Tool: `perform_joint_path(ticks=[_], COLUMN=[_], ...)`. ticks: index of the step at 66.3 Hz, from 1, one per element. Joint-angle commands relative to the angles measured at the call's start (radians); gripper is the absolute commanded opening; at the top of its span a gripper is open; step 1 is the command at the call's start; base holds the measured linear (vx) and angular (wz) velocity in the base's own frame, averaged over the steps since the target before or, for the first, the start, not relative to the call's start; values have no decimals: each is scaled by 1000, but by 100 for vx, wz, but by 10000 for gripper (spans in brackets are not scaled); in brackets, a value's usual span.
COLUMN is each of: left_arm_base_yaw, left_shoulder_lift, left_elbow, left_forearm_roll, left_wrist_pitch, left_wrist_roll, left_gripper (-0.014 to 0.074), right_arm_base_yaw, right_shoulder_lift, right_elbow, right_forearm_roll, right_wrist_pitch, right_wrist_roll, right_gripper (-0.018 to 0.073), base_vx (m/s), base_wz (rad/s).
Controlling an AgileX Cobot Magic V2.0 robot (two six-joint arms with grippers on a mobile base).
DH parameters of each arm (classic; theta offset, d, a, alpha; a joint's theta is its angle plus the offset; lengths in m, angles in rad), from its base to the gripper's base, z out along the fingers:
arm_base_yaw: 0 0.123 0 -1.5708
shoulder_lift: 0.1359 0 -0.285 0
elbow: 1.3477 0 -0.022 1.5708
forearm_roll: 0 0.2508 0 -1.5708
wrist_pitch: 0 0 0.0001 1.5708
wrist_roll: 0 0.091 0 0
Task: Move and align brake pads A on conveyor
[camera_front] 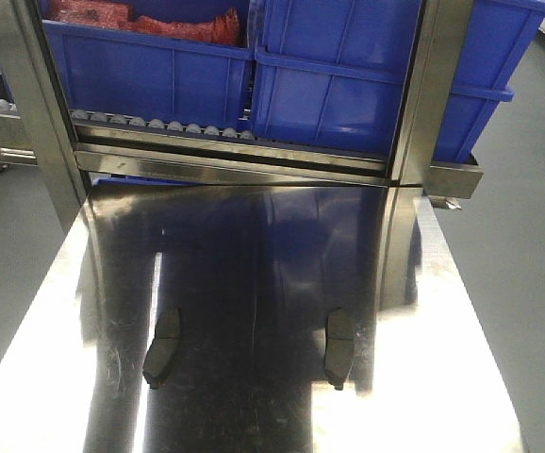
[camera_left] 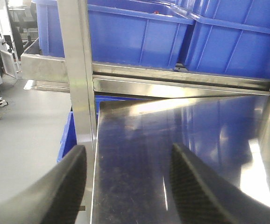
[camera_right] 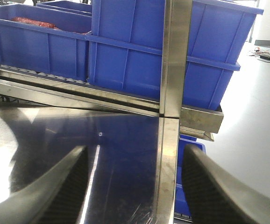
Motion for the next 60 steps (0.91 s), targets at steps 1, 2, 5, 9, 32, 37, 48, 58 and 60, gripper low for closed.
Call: perform_joint_path(ticks=[1, 2, 5, 9, 32, 37, 48, 58, 60], left_arm_base_yaw=[-7, -7, -7, -7, -7, -7, -7, -7, -7], left_shoulder_lift=[11, 11, 11, 11, 11, 11, 11, 11, 11], left_elbow=[-24, -24, -24, -24, -24, -24, -24, -24, -24], left_forearm_roll=[-2, -2, -2, -2, -2, -2, -2, -3, -3], left_wrist_pitch=[-77, -77, -77, -77, -77, -77, -81, -85, -86], left_wrist_roll=[2, 2, 2, 2, 2, 2, 3, 3, 3], left_gripper=[394, 394, 394, 394, 394, 394, 394, 394, 394], right_arm_base_yaw=[-4, -4, -4, -4, -4, -4, -4, -4, -4], right_shoulder_lift=[11, 11, 11, 11, 11, 11, 11, 11, 11], right_elbow=[-26, -26, -26, -26, -26, -26, -26, -26, -26], right_forearm_roll=[-11, -11, -11, -11, -11, -11, -11, -11, -11], right_wrist_pitch=[-75, -75, -75, -75, -75, -75, -75, -75, -75], right_wrist_roll=[0, 0, 0, 0, 0, 0, 0, 0, 0], right_gripper=[433, 433, 433, 433, 433, 433, 433, 433, 433], base_vx=[0, 0, 0, 0, 0, 0, 0, 0, 0], base_wz=[0, 0, 0, 0, 0, 0, 0, 0, 0])
